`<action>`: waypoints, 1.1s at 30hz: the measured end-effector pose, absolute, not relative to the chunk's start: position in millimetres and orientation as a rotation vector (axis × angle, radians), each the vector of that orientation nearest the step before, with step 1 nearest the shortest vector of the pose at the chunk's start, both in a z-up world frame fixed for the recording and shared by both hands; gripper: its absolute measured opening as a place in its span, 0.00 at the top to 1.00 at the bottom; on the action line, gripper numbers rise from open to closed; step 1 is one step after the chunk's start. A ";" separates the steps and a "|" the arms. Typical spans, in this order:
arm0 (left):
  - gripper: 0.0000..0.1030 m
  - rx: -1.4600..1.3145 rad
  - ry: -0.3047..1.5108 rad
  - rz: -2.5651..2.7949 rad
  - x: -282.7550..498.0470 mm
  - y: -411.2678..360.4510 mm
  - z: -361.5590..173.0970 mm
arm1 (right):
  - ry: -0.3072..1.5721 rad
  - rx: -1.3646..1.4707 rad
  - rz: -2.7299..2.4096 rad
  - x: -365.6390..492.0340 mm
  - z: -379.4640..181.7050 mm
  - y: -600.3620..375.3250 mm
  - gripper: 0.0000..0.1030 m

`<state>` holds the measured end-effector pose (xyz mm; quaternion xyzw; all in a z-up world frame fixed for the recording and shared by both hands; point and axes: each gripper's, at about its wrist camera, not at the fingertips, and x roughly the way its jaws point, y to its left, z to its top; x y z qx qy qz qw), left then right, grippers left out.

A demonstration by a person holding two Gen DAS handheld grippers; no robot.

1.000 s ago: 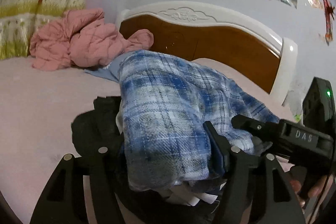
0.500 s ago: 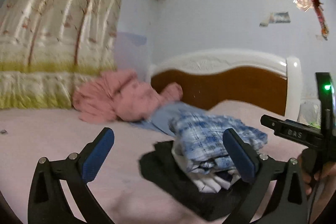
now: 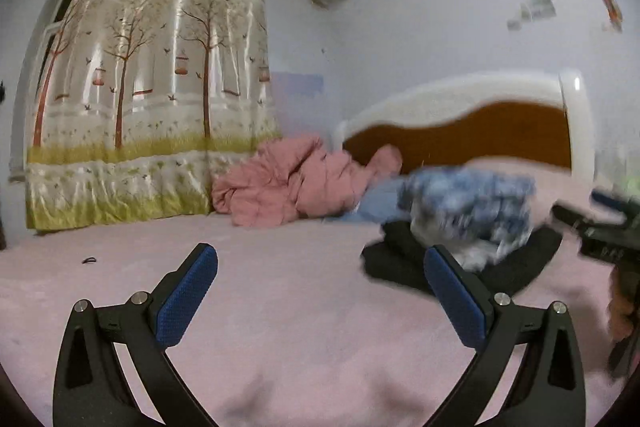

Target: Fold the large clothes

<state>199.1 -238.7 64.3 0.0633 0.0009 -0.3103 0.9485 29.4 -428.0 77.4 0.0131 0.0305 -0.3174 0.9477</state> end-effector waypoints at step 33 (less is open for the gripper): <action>0.00 0.136 0.060 -0.611 219.4 -253.7 29.0 | 0.189 -0.078 -0.652 76.3 45.1 -414.3 0.00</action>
